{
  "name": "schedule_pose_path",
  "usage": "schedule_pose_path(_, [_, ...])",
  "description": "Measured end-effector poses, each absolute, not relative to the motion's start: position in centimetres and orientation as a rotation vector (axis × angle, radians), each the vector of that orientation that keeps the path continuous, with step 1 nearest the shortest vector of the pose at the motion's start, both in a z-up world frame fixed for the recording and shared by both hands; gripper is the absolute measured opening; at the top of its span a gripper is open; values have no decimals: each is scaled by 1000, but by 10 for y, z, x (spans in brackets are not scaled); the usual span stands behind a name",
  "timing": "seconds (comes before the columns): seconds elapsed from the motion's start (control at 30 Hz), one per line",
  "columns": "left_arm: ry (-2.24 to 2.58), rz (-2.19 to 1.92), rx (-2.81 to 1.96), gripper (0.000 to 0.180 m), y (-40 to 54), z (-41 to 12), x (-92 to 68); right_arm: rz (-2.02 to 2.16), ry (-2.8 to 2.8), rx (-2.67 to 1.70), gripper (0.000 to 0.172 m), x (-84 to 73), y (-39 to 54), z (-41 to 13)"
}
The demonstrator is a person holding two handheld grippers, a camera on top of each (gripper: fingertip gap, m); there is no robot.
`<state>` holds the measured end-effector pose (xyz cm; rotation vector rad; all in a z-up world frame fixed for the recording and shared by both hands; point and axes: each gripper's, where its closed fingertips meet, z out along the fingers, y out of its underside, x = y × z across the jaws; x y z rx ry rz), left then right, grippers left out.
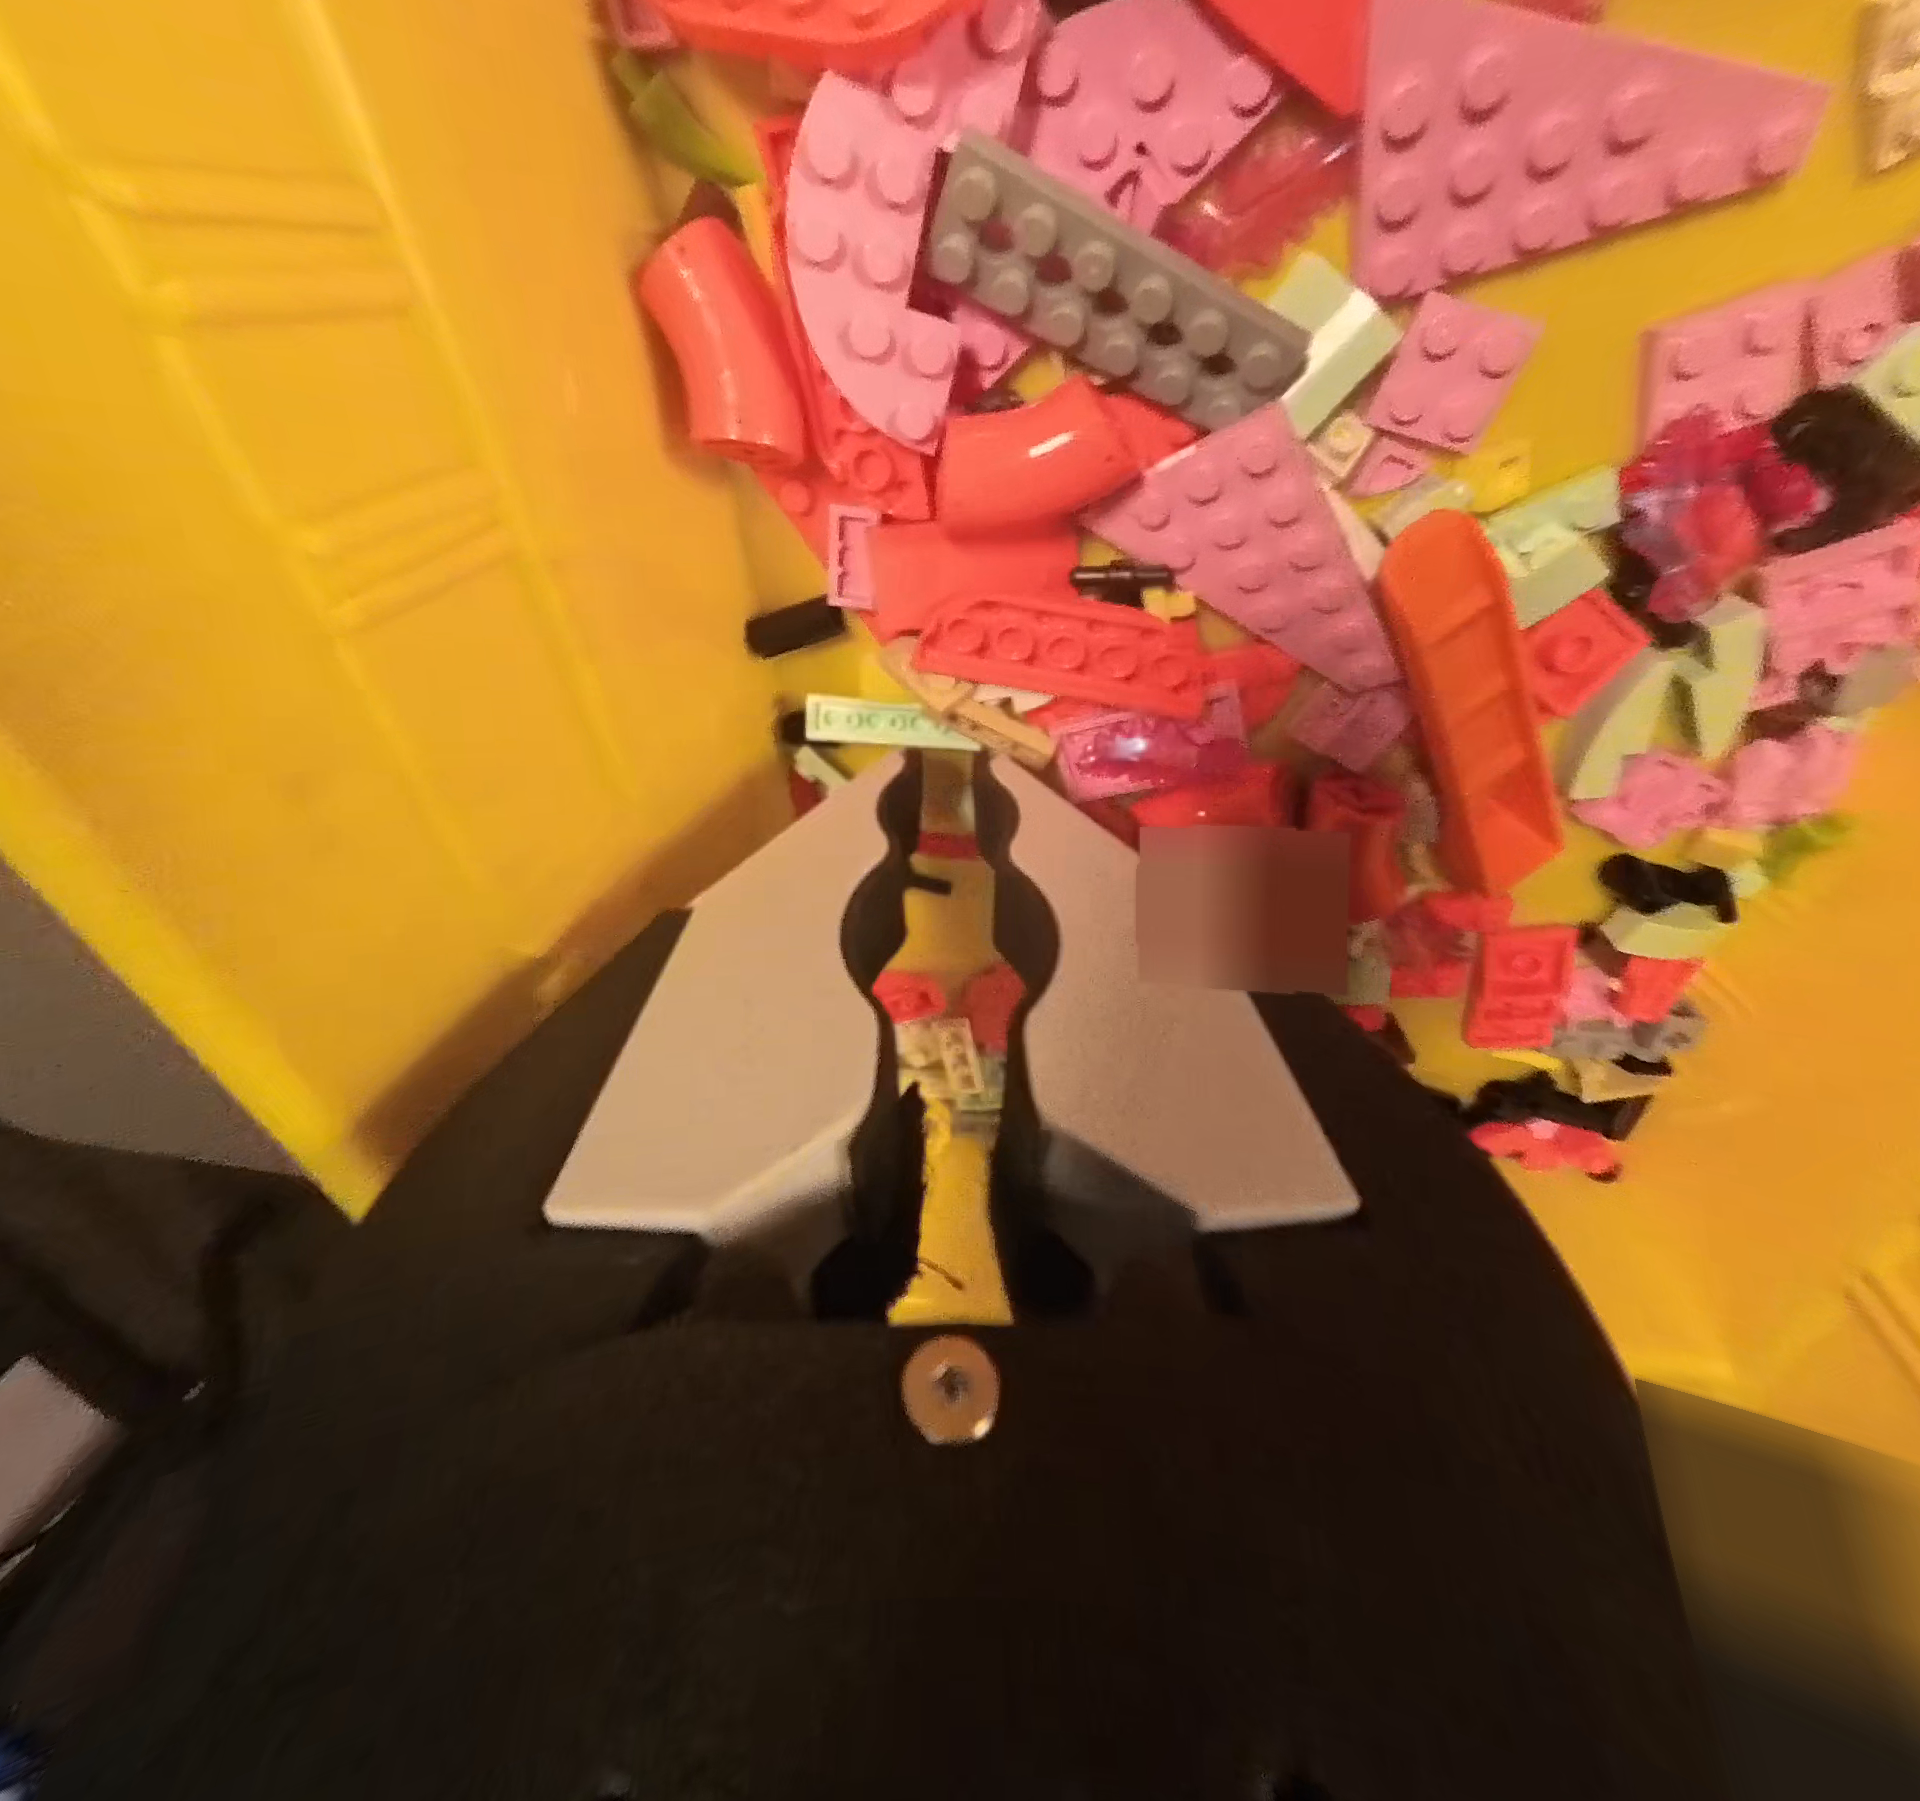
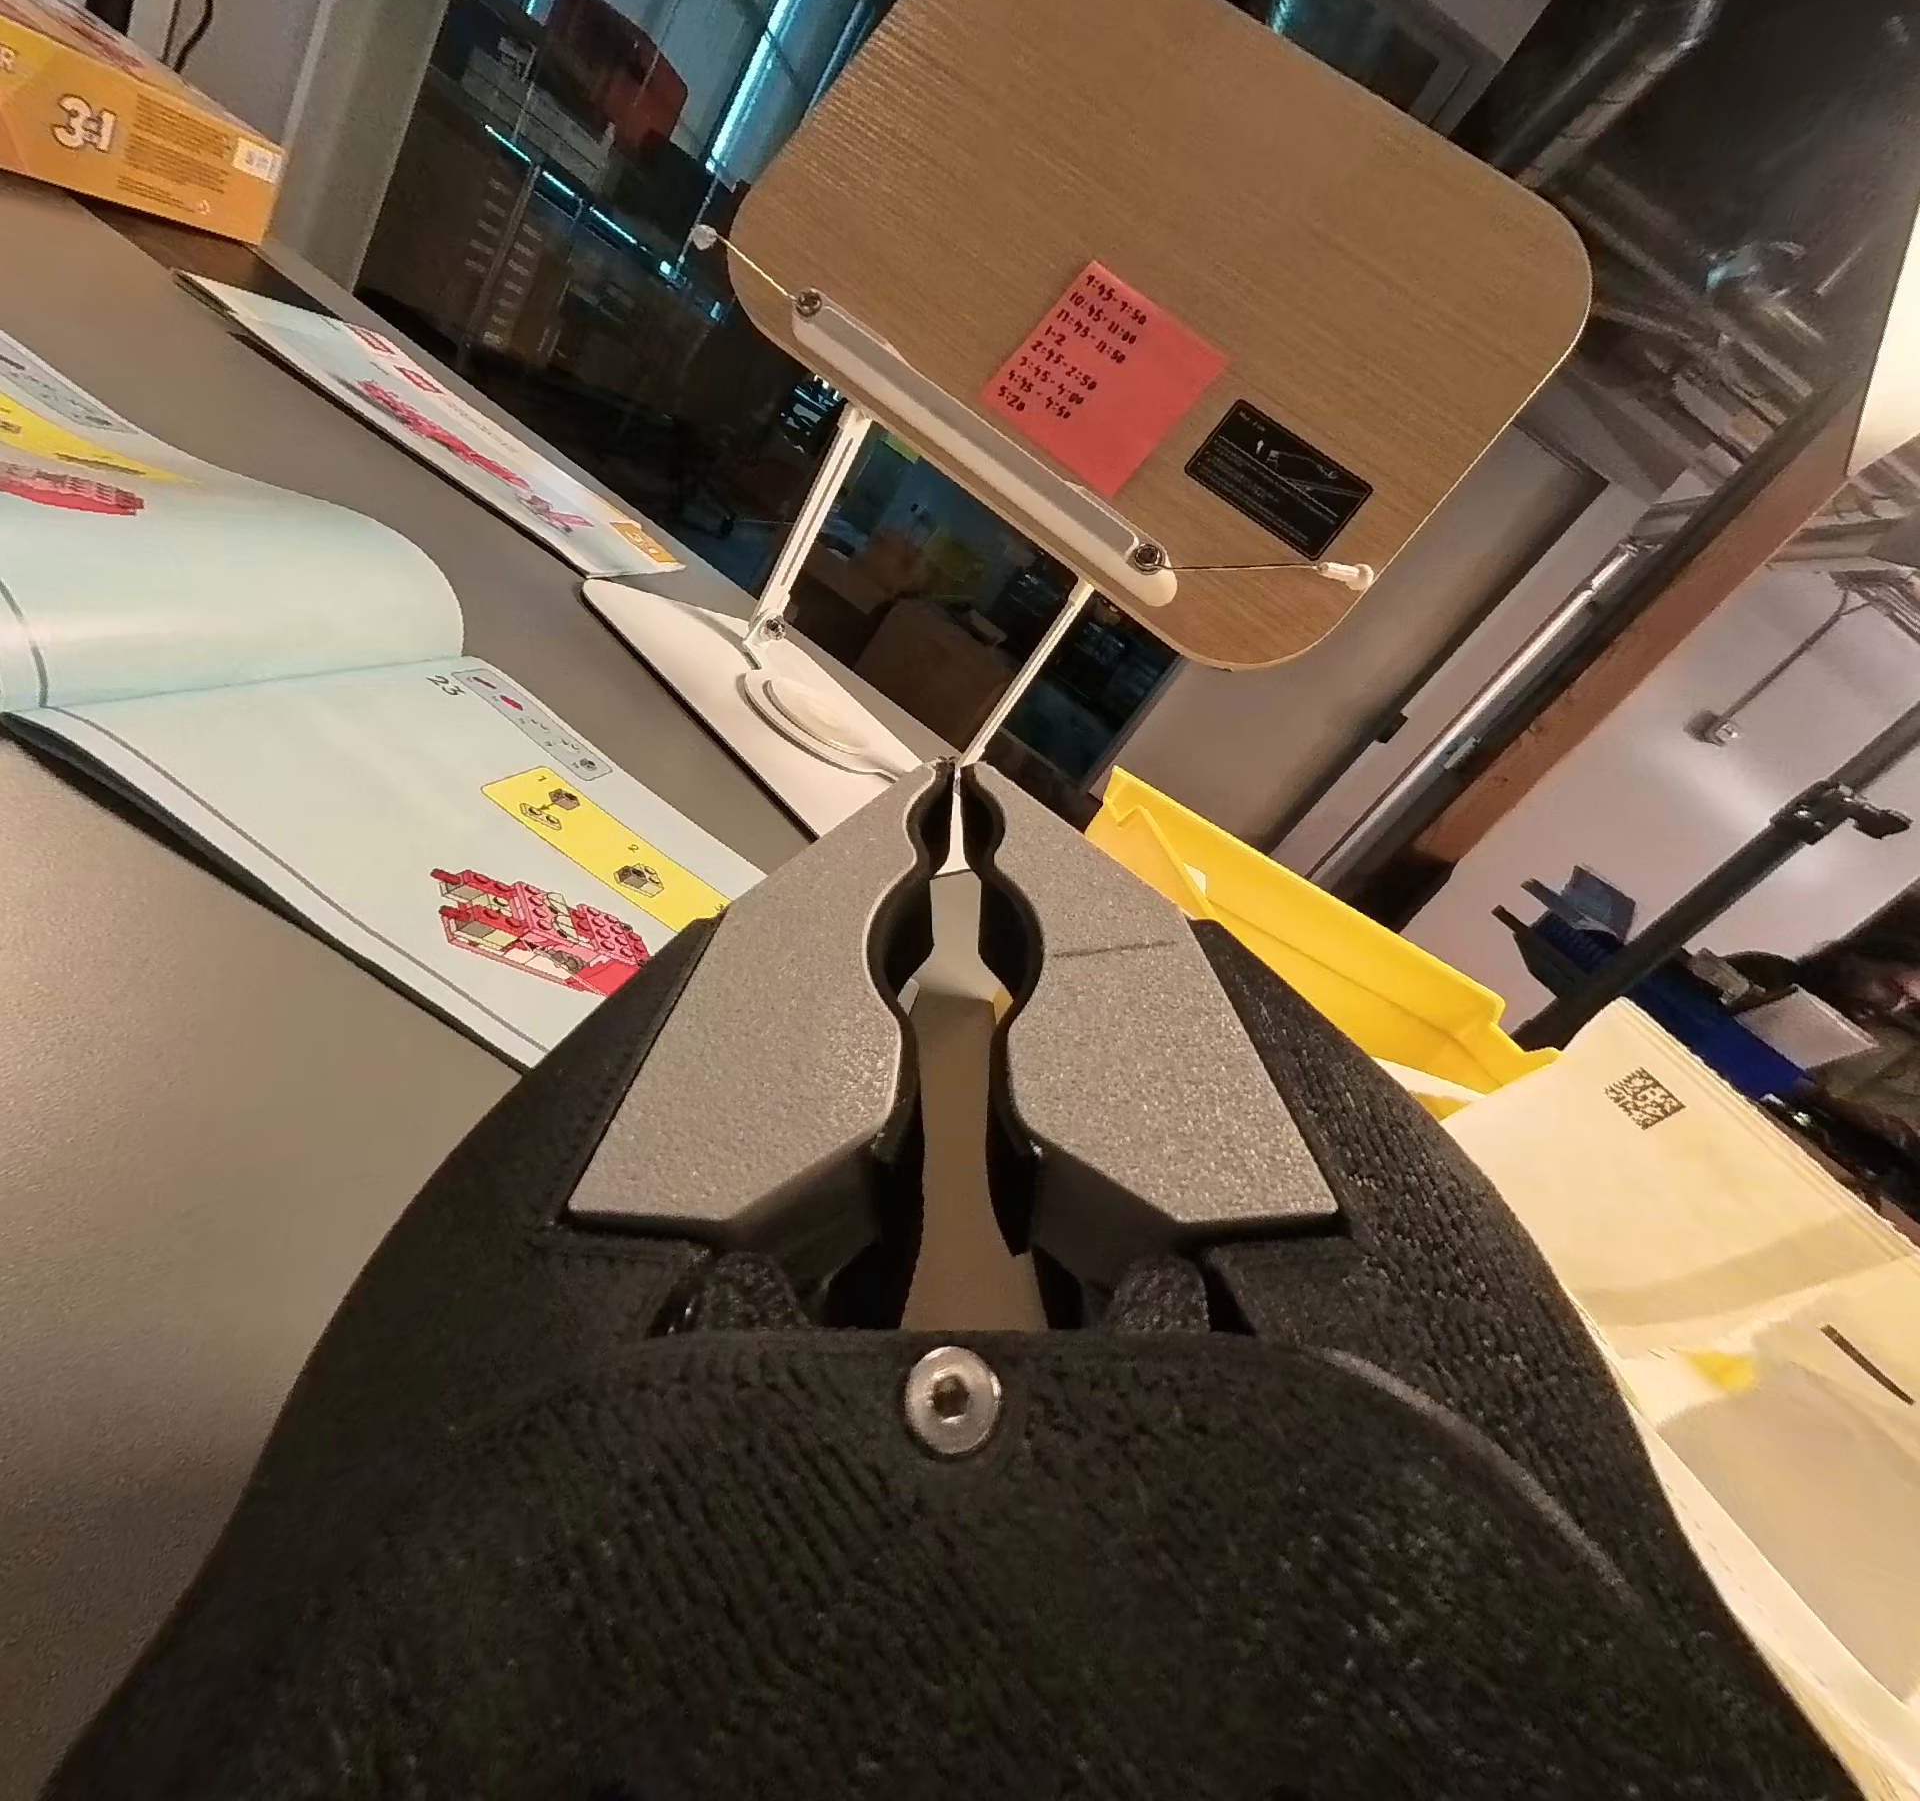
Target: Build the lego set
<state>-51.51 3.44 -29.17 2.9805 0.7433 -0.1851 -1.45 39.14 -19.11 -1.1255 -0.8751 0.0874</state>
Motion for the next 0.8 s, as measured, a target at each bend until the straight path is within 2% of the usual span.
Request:
schedule_pose_path(0.23, [694,-421,2937,8,24,-282,-529,86,-879,-1123,0,-15,391,-191])
schedule_pose_path(0.5, [723,-428,2916,16,22,-291,-532,84,-880,-1121,0,-15,391,-191])
schedule_pose_path(0.57, [718,-441,2905,14,21,-291,-534,84,-881,-1121,0,-15,391,-191])
schedule_pose_path(0.63, [699,-487,2882,5,18,-290,-537,84,-883,-1121,0,-15,391,-192])
schedule_pose_path(0.8, [656,-510,2894,2,20,-288,-539,85,-886,-1121,0,-15,391,-192])
